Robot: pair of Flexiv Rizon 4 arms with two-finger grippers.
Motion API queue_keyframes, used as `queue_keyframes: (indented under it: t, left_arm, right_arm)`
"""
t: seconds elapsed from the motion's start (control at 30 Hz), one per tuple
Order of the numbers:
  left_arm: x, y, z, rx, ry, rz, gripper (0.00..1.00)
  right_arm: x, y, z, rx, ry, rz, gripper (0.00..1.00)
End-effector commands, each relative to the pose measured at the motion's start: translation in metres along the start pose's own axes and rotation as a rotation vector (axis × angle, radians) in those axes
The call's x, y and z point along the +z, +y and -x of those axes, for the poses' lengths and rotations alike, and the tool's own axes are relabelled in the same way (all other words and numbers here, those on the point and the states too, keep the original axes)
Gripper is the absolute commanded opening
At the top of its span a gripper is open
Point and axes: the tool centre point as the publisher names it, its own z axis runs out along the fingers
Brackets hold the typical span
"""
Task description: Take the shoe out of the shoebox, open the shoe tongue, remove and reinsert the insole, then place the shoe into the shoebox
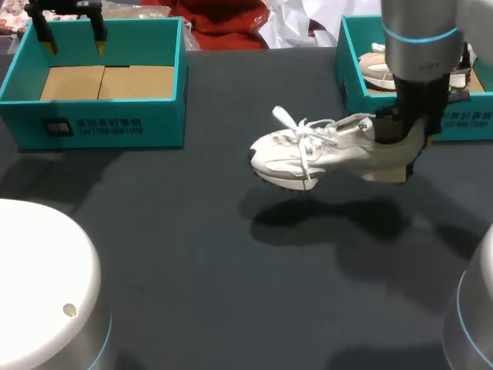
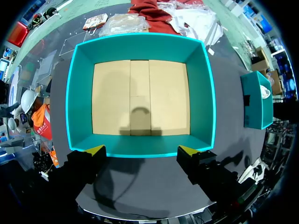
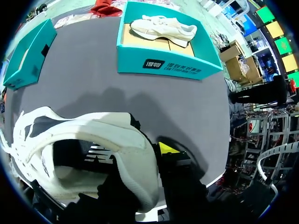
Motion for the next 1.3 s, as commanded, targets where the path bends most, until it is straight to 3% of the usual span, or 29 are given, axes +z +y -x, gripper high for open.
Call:
queue_keyframes:
  t: [0.03,0.17,0.3,0.77,1.03,1.3]
  left_arm:
    - [0.000,0.000,0.000,0.000,-0.001,0.001,1.00]
    - [0.000,0.000,0.000,0.000,-0.001,0.001,1.00]
    - [0.000,0.000,0.000,0.000,-0.001,0.001,1.00]
    - [0.000,0.000,0.000,0.000,-0.001,0.001,1.00]
    - [0.000,0.000,0.000,0.000,-0.001,0.001,1.00]
    - [0.000,0.000,0.000,0.000,-0.001,0.001,1.00]
  right_arm:
    - [0.012,-0.012,-0.035,0.021,-0.046,-0.007,0.00]
    - [0.022,-0.026,-0.053,0.053,-0.082,-0.031,0.00]
    - [0.031,-0.040,-0.070,0.043,-0.037,-0.050,0.00]
    - [0.031,-0.040,-0.070,0.043,-0.037,-0.050,0.00]
    - [0.041,-0.067,-0.106,0.076,-0.082,-0.020,0.00]
    - [0.048,-0.077,-0.135,0.044,-0.113,-0.025,0.00]
